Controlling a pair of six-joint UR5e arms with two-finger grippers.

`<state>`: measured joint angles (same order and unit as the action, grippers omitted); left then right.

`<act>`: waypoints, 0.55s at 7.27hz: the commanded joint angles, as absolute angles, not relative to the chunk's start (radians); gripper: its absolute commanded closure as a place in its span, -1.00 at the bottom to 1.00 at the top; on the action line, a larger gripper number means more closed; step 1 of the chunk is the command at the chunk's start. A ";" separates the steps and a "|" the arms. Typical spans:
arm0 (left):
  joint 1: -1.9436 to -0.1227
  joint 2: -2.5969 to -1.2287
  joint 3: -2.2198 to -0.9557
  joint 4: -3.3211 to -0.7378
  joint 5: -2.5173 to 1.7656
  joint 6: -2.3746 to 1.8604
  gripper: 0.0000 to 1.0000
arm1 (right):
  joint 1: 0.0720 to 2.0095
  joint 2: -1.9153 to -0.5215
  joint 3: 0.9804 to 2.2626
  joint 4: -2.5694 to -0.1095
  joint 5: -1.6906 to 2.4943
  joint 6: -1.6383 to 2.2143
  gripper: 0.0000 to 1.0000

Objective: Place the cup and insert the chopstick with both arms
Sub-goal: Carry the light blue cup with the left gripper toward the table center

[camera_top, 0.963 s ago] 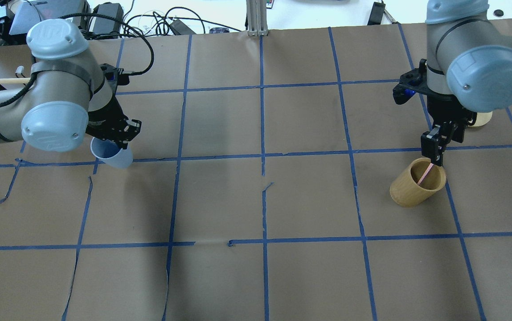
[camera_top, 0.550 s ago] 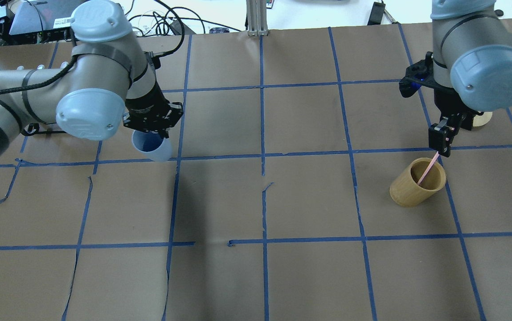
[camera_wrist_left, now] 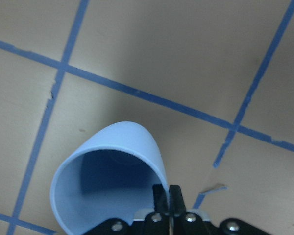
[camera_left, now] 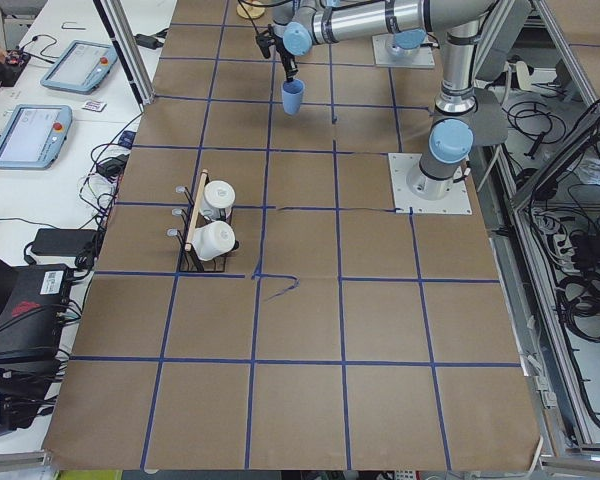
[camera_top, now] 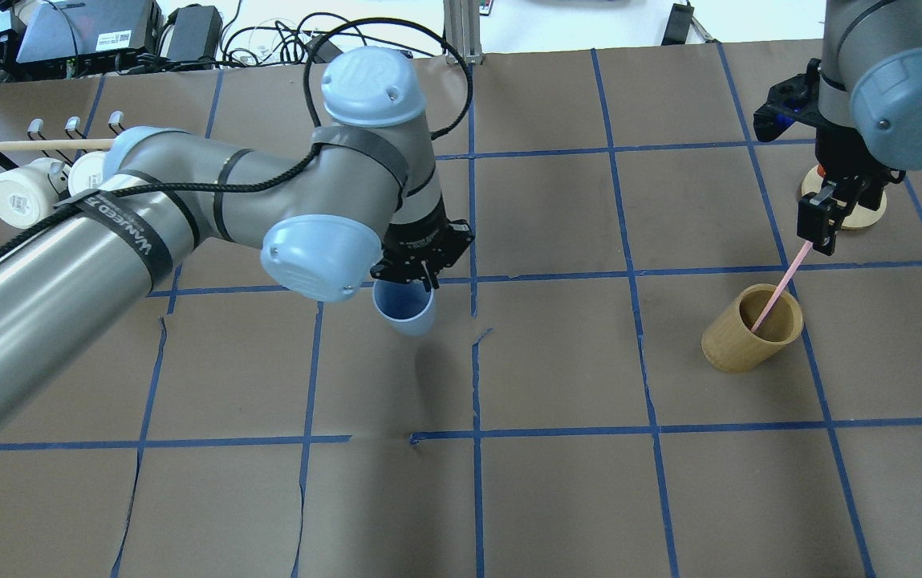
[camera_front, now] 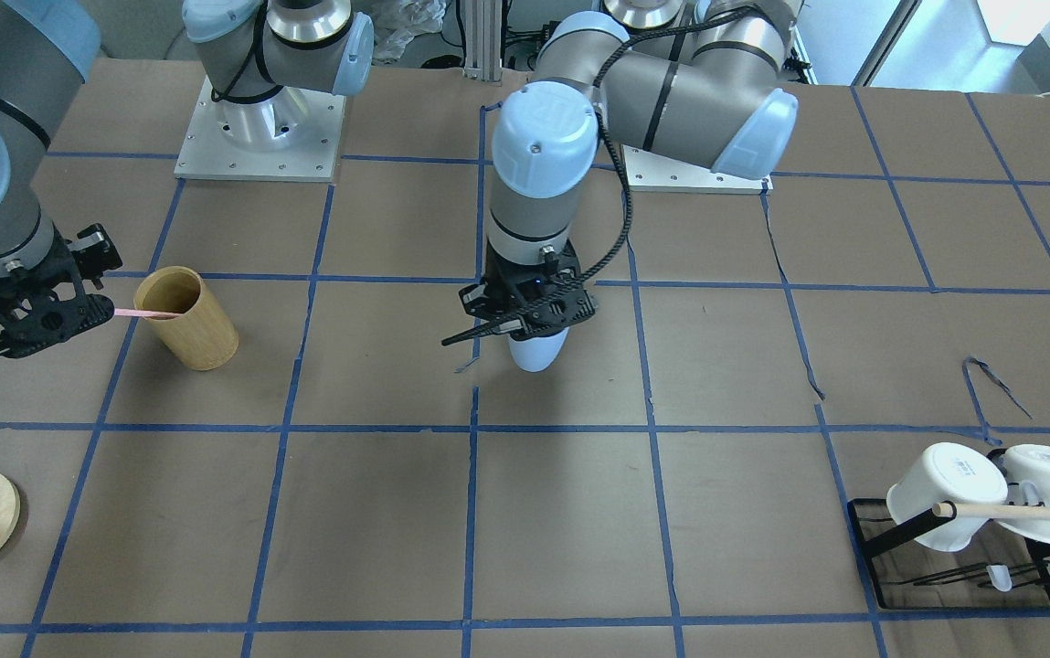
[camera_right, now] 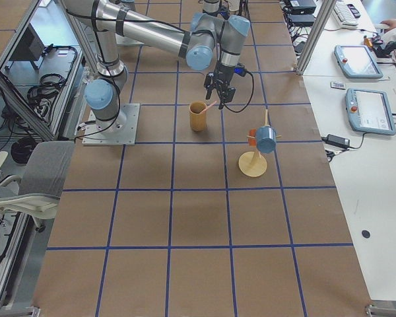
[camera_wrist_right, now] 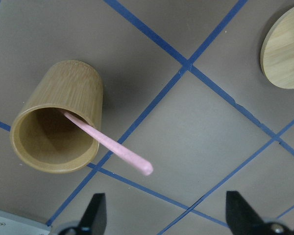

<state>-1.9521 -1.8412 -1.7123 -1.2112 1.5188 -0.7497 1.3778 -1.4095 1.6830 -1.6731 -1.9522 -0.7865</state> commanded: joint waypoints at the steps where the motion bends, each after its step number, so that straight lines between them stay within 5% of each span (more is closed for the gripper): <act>1: -2.069 -1.850 -1.723 -1.216 1.513 -0.815 1.00 | 1.376 -1.385 1.677 -1.675 -1.918 -0.686 -0.74; 4: -2.075 -1.850 -1.752 -1.207 1.513 -0.808 1.00 | 1.376 -1.370 1.678 -1.672 -1.848 -0.647 -0.60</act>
